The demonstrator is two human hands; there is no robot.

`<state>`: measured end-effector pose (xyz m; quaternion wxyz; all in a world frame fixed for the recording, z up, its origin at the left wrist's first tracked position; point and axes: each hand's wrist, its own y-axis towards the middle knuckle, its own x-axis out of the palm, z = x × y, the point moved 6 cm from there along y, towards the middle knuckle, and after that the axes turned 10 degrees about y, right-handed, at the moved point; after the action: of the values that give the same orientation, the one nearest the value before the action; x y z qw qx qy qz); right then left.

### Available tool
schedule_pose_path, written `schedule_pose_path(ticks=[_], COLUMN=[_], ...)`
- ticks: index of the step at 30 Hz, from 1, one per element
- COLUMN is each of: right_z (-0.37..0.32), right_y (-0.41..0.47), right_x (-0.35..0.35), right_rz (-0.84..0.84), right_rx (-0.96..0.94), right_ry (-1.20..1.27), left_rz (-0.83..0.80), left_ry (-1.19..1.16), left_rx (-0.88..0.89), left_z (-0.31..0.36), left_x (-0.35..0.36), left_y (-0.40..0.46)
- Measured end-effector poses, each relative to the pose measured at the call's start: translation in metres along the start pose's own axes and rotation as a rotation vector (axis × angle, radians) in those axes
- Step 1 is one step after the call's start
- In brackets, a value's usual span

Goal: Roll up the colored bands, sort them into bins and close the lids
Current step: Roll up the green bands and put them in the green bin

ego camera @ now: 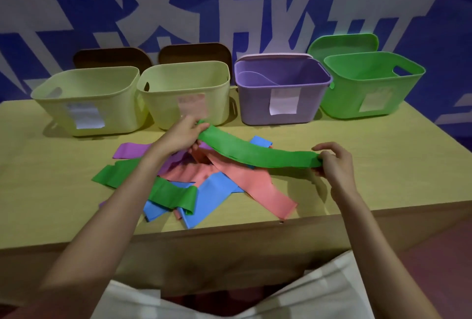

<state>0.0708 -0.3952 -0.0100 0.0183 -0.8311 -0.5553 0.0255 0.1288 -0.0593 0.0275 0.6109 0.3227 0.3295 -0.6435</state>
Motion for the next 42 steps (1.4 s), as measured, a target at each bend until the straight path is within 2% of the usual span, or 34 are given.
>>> schedule_pose_path(ticks=[5, 7, 11, 22, 25, 28, 34, 37, 40, 42], right_z=[0.001, 0.004, 0.013, -0.011, -0.012, -0.006, 0.0, 0.001, 0.008, 0.009], right_y=[-0.002, -0.001, 0.001, -0.035, -0.045, -0.051, -0.058, -0.059, -0.057, -0.061], right_x=[-0.024, -0.038, -0.062, -0.038, -0.023, -0.009, -0.001, -0.001, -0.001, 0.0], right_rz=[-0.006, 0.036, 0.091, -0.352, -0.5, -0.591, -0.583, -0.533, -0.549, -0.607], right_rx=[0.015, -0.007, -0.009, 0.021, 0.039, -0.03, -0.271, -0.437, -0.457, -0.475], right_ry=[-0.019, -0.062, -0.202, -0.217, -0.295, -0.429, -0.599, -0.677, -0.678, -0.635], left_rz=[-0.014, 0.069, 0.274, 0.36, 0.357, 0.337, 0.19, 0.16, 0.126, 0.103], left_ry=[0.214, 0.324, 0.327, 0.488, 0.587, 0.678, 0.606, 0.677, 0.665, 0.562], left_rx=[0.146, 0.173, 0.179, 0.546, 0.614, 0.659, 0.585, 0.625, 0.64, 0.621], left_z=[0.059, 0.082, 0.118, 0.209, 0.218, 0.217, 0.193, 0.189, 0.184, 0.177], left_x=[0.016, 0.016, 0.02, 0.065, 0.075, 0.088, 0.116, 0.132, 0.141, 0.14], left_y=[0.024, 0.031, 0.048, 0.063, 0.07, 0.071, 0.08, 0.079, 0.072, 0.059])
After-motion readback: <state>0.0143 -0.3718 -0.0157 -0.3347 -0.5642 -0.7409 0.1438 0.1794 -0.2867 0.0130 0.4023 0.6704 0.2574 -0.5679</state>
